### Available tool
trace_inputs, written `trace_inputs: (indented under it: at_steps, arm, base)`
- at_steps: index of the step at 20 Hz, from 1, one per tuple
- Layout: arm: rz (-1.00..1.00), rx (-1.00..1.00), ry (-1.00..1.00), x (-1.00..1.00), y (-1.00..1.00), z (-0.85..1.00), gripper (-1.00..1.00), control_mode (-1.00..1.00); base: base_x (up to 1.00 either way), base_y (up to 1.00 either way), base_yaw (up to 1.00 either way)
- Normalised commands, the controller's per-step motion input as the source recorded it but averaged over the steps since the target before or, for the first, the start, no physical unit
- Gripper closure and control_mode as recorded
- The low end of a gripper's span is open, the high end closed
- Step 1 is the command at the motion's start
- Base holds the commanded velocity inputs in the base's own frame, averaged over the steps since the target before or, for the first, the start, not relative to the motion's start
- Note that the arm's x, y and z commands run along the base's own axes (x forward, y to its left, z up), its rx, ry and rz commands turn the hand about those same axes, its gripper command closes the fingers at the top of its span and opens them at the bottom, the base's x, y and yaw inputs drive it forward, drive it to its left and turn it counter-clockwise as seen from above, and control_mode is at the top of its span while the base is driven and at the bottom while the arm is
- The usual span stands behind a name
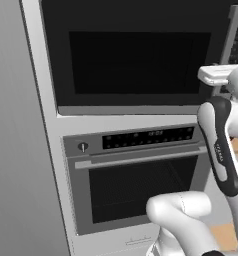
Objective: Open the microwave, place the bowl with waffle inside the microwave, then close the microwave door and turn it on.
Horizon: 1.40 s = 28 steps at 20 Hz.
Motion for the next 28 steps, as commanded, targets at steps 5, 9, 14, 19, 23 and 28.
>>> trace_inputs:
  at_steps: [5,9,14,19,23,28]
  arm:
    - [0.00,0.00,0.01,-1.00,0.00,0.00,1.00,-1.00]
    - [0.00,-0.01,0.08,-1.00,0.00,0.00,1.00,-1.00]
    - [0.00,-0.01,0.10,-1.00,0.00,0.00,1.00,-1.00]
    - [0.00,-0.02,0.09,-0.85,0.00,0.00,1.00,-1.00]
    - [0.00,-0.01,0.00,-0.39,0.00,0.00,1.00,-1.00]
    - [0.00,0.00,0.00,0.00,0.00,0.00,1.00,-1.00]
  base:
    - [0.00,0.00,0.00]
    - [0.00,0.00,0.00]
    - [0.00,0.00,0.00]
    - [0.00,0.00,0.00]
    - [0.00,0.00,0.00]
    - [0.00,0.00,0.00]
